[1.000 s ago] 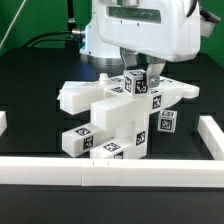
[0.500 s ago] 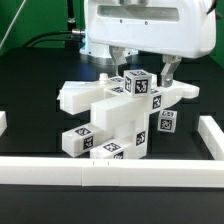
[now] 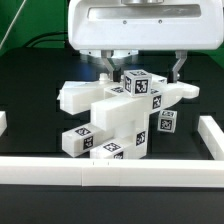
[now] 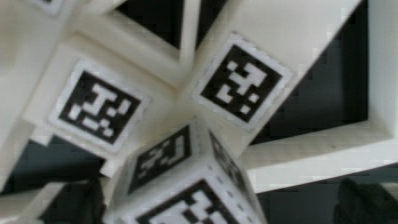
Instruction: Assemble chair
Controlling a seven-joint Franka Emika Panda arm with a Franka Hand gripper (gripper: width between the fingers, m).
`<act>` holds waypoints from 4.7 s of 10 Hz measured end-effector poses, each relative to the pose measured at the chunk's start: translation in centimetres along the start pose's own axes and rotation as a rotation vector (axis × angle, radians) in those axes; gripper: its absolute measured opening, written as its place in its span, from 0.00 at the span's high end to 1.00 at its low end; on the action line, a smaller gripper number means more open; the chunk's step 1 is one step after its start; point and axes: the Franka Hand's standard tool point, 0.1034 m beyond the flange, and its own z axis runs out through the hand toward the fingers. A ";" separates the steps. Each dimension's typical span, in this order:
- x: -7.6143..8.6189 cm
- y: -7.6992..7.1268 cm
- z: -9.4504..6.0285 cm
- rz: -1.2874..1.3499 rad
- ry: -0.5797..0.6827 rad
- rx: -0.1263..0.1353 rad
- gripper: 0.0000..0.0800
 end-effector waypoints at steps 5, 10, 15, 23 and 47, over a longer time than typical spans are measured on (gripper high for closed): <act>0.0 0.8 0.0 -0.366 -0.008 -0.023 0.19; 0.1 1.0 0.0 -0.408 -0.010 -0.031 0.50; 0.1 1.0 0.0 -0.160 -0.006 -0.029 0.64; -0.1 1.0 0.1 0.631 -0.015 0.004 0.64; 0.3 0.6 0.4 0.437 -0.093 -0.040 0.19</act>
Offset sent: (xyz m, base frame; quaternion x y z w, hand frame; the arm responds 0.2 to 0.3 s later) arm -0.0013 -0.0037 -0.0017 -0.0033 -0.0048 -0.2014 0.9795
